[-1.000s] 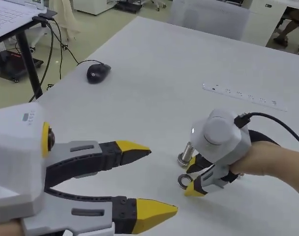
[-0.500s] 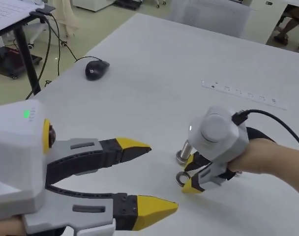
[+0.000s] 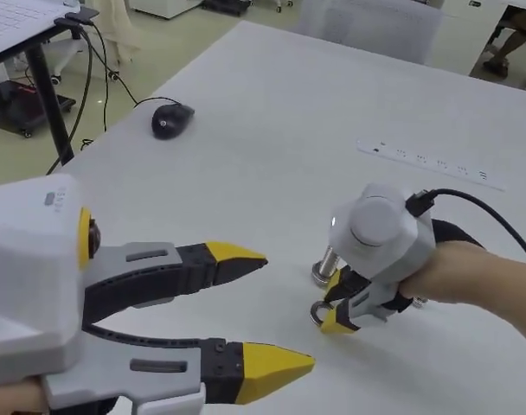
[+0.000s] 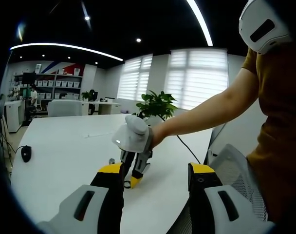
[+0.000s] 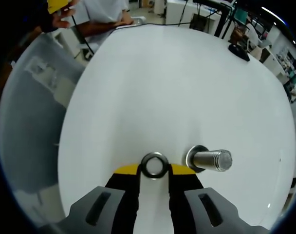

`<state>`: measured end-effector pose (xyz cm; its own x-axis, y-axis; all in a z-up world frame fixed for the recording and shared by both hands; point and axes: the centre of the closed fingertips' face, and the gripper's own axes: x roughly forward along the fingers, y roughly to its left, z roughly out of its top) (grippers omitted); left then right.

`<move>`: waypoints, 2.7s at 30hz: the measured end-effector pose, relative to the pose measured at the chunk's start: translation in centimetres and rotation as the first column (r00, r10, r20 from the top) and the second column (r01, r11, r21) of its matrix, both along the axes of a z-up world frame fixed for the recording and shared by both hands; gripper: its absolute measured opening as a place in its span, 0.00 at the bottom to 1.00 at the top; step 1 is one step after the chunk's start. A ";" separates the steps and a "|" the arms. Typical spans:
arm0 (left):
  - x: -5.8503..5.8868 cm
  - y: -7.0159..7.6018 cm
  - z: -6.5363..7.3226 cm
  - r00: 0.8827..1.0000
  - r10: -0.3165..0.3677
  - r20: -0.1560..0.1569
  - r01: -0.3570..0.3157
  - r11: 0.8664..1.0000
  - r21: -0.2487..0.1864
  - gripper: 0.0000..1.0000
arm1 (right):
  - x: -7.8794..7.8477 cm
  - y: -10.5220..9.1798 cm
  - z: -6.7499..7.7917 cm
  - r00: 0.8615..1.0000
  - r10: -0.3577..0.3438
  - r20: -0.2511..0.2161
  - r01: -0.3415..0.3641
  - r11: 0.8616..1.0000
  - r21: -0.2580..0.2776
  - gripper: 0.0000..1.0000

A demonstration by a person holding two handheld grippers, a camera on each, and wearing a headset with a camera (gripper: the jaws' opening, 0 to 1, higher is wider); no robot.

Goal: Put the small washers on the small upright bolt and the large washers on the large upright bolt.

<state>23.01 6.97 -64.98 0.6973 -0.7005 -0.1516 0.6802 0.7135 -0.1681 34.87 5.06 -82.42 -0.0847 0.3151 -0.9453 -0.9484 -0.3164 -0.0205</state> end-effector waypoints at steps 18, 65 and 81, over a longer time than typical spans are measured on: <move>0.5 -0.5 0.2 1.000 -0.017 0.006 0.017 1.000 -0.001 0.51 | 2.0 -1.5 3.3 0.998 -0.003 0.060 0.002 1.000 0.011 0.22; 0.7 0.0 0.2 1.000 -0.003 0.002 0.003 1.000 -0.003 0.51 | 4.7 2.1 6.4 0.990 0.049 0.129 -0.052 0.998 0.019 0.22; 1.0 0.3 -0.1 1.000 0.007 -0.008 -0.007 1.000 -0.006 0.51 | 5.1 2.2 4.4 0.993 0.055 0.107 -0.054 0.998 -0.016 0.22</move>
<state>23.96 7.24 -65.10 0.7007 -0.6968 -0.1530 0.6742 0.7169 -0.1773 39.96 7.29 -78.06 0.0003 0.3000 -0.9539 -0.9224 -0.3684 -0.1162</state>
